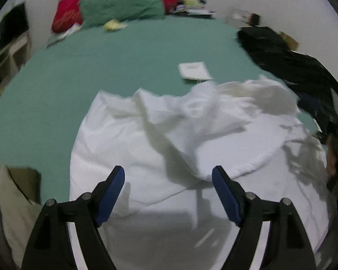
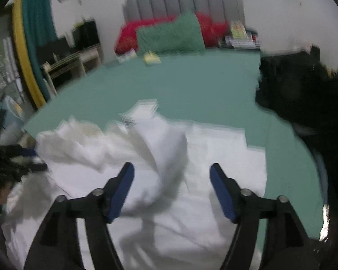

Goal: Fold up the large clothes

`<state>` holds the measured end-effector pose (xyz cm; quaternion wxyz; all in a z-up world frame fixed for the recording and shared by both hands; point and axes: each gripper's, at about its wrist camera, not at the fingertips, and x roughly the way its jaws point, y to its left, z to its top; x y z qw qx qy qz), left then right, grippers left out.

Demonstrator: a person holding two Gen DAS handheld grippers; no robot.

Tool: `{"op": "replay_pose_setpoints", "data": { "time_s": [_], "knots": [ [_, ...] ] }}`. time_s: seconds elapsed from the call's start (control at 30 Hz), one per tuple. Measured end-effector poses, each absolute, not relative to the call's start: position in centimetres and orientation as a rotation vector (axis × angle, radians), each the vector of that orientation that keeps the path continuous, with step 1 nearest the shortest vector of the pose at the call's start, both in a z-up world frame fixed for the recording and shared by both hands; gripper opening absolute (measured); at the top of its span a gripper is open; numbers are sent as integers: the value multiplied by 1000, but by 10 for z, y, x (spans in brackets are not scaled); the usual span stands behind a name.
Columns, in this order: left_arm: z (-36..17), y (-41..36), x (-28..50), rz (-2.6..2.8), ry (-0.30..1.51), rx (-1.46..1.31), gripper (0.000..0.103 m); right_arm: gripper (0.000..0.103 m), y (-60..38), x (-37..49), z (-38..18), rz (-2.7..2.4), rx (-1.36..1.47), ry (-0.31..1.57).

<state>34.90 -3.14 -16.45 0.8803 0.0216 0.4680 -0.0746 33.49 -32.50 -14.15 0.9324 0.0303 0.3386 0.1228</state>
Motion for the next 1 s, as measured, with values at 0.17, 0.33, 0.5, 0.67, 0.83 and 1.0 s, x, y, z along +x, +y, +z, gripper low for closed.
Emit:
{"op": "replay_pose_setpoints", "data": {
  "time_s": [0.17, 0.33, 0.5, 0.67, 0.83, 1.0],
  "knots": [
    [-126, -38, 355, -180, 850, 22, 83, 77, -316, 369, -127, 214, 95, 639],
    [-126, -30, 402, -52, 819, -55, 85, 77, -314, 422, -156, 176, 123, 800],
    [-182, -23, 426, -2, 1017, -32, 85, 77, -287, 416, -207, 191, -47, 944],
    [-219, -24, 414, 8, 1033, 14, 92, 77, -274, 412, -219, 165, -143, 925],
    [-206, -12, 410, -12, 1026, -104, 93, 78, -280, 414, -212, 153, -109, 900],
    [-163, 0, 383, -19, 926, -119, 93, 79, -287, 376, -174, 148, -114, 831]
  ]
}}
